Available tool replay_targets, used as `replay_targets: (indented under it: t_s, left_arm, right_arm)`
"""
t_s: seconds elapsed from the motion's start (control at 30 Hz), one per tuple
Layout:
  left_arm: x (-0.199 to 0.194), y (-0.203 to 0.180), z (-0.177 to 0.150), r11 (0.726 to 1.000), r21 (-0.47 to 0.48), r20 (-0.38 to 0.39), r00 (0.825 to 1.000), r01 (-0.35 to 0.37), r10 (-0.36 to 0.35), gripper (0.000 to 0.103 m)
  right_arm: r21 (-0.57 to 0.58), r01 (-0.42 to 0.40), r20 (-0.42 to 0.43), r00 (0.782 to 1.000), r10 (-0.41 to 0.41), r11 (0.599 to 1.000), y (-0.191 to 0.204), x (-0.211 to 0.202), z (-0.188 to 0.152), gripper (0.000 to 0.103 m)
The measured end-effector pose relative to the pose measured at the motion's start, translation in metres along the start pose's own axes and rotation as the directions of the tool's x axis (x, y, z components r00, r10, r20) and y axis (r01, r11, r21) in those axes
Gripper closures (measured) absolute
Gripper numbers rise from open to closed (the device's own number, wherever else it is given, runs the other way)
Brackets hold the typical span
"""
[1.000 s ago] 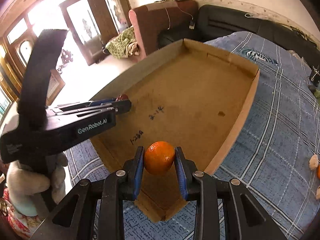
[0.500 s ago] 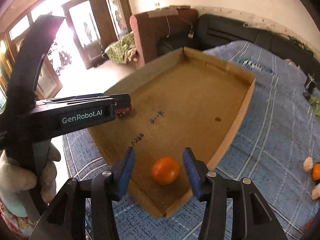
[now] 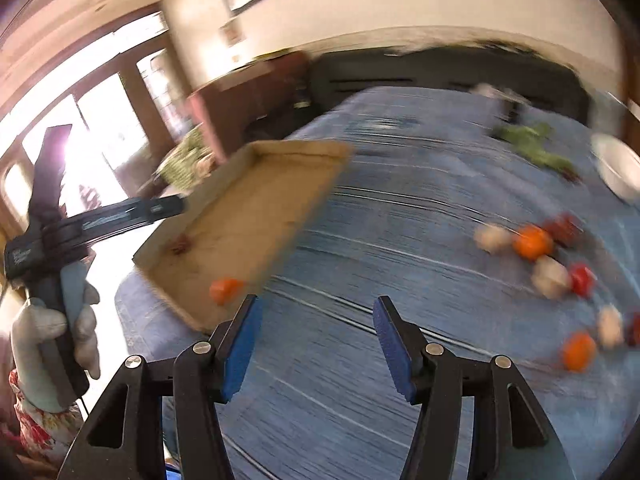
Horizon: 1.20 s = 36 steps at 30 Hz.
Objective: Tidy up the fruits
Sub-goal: 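Return both tools to the fruit pile on the tablecloth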
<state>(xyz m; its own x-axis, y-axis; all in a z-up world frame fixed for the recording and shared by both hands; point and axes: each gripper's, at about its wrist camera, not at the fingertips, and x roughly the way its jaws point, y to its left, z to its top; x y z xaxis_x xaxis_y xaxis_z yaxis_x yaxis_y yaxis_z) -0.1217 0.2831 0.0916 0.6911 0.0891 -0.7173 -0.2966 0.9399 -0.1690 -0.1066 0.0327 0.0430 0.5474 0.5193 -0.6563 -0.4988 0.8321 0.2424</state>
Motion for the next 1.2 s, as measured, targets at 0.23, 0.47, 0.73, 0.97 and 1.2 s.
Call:
replay_targets:
  t_s: [0.23, 0.47, 0.73, 0.97, 1.2]
  left_arm:
    - [0.019, -0.074, -0.011, 0.986, 0.131, -0.061, 0.994, 0.103, -0.096, 0.035]
    - [0.037, -0.149, -0.034, 0.944, 0.252, -0.157, 0.971, 0.216, -0.180, 0.035]
    - [0.051, -0.205, -0.057, 0.898, 0.334, -0.226, 0.950, 0.285, -0.217, 0.035]
    - [0.073, -0.239, -0.047, 0.867, 0.330, -0.243, 0.921, 0.372, -0.303, 0.036]
    - [0.116, -0.279, -0.049, 0.838, 0.309, -0.310, 0.880, 0.450, -0.359, 0.047]
  right_arm:
    - [0.204, 0.201, 0.023, 0.977, -0.210, 0.958, -0.106, -0.060, -0.032, 0.039]
    - [0.320, 0.279, 0.004, 0.955, -0.295, 0.906, -0.167, -0.084, -0.051, 0.039]
    - [0.334, 0.209, 0.010, 0.974, -0.226, 0.919, -0.177, -0.067, -0.038, 0.039]
    - [0.316, 0.248, 0.017, 0.964, -0.267, 0.916, -0.187, -0.046, -0.015, 0.039]
    - [0.348, 0.234, 0.011, 0.967, -0.254, 0.908, -0.205, -0.030, -0.012, 0.051]
